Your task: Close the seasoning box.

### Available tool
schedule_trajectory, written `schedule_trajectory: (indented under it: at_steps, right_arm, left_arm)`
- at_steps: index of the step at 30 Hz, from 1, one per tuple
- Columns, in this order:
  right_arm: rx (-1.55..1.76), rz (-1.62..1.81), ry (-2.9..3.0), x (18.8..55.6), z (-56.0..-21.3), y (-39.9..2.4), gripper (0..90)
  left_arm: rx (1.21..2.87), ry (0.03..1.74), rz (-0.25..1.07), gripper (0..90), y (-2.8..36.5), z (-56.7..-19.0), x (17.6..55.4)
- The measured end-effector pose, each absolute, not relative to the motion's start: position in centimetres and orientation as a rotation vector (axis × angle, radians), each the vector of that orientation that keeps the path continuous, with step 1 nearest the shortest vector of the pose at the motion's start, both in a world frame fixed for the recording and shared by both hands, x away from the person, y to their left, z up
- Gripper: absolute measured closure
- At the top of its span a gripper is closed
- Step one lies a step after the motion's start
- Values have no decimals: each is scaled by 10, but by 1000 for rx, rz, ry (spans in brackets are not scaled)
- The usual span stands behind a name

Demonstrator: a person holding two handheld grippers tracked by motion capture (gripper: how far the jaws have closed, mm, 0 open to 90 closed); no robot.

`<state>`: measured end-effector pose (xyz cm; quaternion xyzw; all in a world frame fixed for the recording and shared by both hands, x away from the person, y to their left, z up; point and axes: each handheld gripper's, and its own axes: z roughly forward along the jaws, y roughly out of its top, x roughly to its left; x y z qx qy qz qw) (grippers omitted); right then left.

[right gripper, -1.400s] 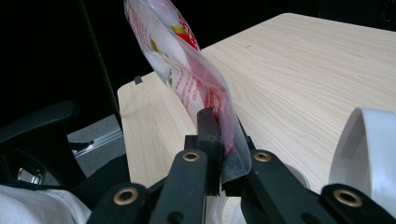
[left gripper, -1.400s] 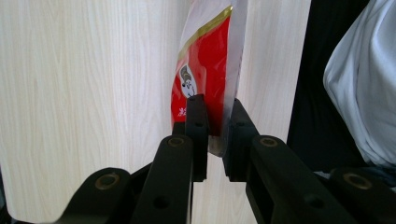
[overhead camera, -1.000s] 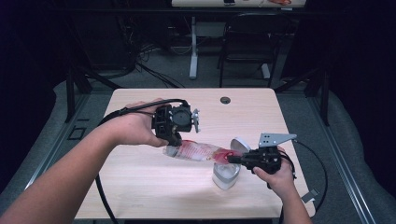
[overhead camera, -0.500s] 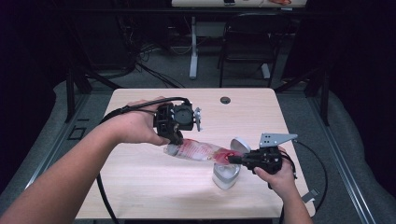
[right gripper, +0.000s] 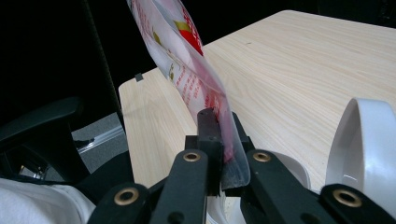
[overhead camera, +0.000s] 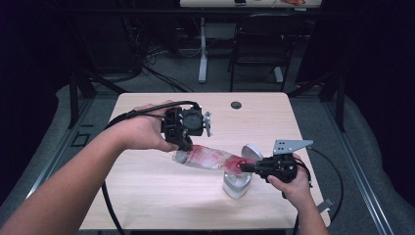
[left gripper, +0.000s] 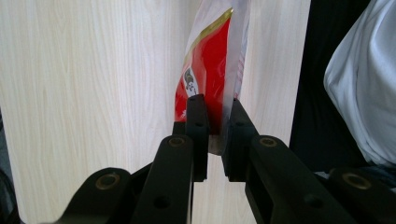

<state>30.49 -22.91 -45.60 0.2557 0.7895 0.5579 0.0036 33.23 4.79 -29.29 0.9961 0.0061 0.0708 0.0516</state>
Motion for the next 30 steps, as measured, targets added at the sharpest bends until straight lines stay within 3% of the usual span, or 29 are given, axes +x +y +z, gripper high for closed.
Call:
schedule_trajectory:
  at_steps: [30]
  right_arm:
    - [828,1771,2473,305,-456,-236,897]
  left_arm:
    - [3024,6,199,834,41,-290,334]
